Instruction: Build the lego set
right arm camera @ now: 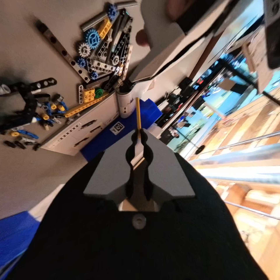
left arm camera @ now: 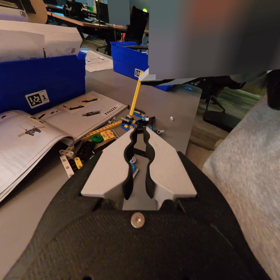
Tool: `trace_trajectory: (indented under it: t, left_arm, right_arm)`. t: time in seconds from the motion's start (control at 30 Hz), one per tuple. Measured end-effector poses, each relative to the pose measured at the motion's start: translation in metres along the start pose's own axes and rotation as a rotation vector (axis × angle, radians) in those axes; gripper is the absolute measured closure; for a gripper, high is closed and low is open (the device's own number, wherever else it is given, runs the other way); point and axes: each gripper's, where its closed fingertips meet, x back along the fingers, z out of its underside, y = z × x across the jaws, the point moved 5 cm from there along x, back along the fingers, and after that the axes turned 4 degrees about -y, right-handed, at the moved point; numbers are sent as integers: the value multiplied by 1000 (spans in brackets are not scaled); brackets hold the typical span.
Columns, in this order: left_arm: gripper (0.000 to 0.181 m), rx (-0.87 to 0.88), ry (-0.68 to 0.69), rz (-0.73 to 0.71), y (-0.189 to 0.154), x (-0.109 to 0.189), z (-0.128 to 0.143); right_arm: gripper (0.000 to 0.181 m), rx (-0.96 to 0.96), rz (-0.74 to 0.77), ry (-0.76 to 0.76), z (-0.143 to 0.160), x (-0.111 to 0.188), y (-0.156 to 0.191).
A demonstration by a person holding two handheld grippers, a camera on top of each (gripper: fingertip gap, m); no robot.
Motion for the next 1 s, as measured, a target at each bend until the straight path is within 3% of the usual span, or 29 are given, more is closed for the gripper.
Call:
trace_trajectory:
  t: [0.43, 1.0]
  left_arm:
    - [175, -37, 88, -28, 0, -6, 11]
    - [175, -158, 151, -103, -3, -10, 15]
  right_arm:
    - [180, 162, -49, -77, -13, -4, 7]
    - [180, 127, -163, -77, -20, -4, 11]
